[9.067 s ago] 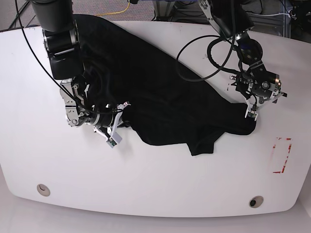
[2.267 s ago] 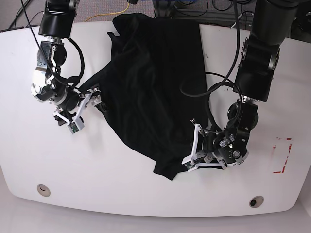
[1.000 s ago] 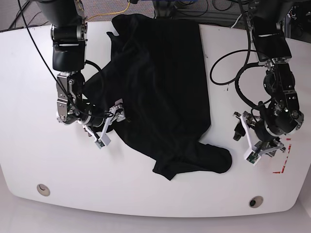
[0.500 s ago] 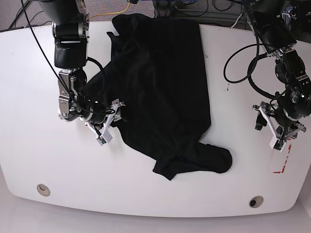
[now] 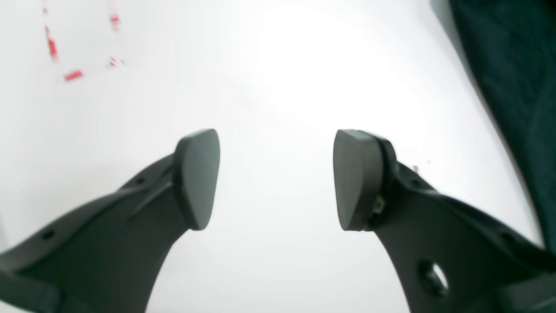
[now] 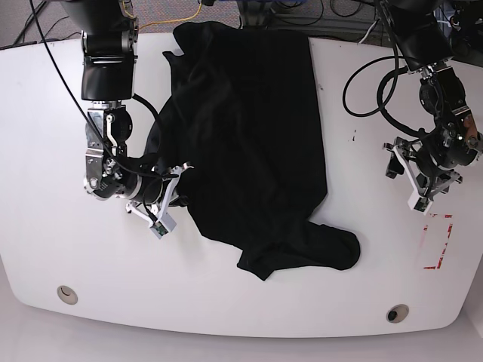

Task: Layout the t-shirt on the table in an organized manner, then fold the t-shirt properly

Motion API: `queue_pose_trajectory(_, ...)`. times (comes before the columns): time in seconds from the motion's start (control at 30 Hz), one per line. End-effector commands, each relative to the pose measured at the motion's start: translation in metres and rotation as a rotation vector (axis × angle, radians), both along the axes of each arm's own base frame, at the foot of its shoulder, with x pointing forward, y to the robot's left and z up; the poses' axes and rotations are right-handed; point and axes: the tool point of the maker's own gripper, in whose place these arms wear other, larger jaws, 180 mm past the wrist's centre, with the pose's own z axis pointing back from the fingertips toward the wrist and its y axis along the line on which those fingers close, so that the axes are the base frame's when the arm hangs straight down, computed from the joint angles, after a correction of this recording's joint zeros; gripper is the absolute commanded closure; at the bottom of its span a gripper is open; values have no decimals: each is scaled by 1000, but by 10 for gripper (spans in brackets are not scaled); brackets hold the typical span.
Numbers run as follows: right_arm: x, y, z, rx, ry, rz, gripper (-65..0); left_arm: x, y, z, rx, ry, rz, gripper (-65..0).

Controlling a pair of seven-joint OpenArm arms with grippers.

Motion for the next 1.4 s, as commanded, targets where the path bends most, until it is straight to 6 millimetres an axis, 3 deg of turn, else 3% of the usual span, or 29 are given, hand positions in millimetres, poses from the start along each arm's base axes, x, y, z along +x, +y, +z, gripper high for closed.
queue_pose_trajectory(0.0, 14, -13, 42, -30, -116, -10, -3, 10, -5, 13, -14, -56, -12, -386)
queue_pose_trajectory(0.3, 9, -18, 75, -95, -207, 3, -3, 18, -31, 13, -130, -99, 19, -386)
queue_pose_trajectory(0.43, 4, -18, 71, -96, -198, 6, -3, 33, -42, 22, -206, -164, 47, -389)
queue_pose_trajectory(0.73, -3, -16, 63, -97, -177, 12, -3, 68, -74, -7, -468, -92, 113, -389)
queue_pose_trajectory(0.87, -5, -14, 65, -98, -185, 17, -3, 86, -92, -10, -568, -96, 116, -389)
queue_pose_trajectory(1.37, -11, -14, 58, -96, -169, 19, -3, 142, -125, 17, -765, -238, 111, -389)
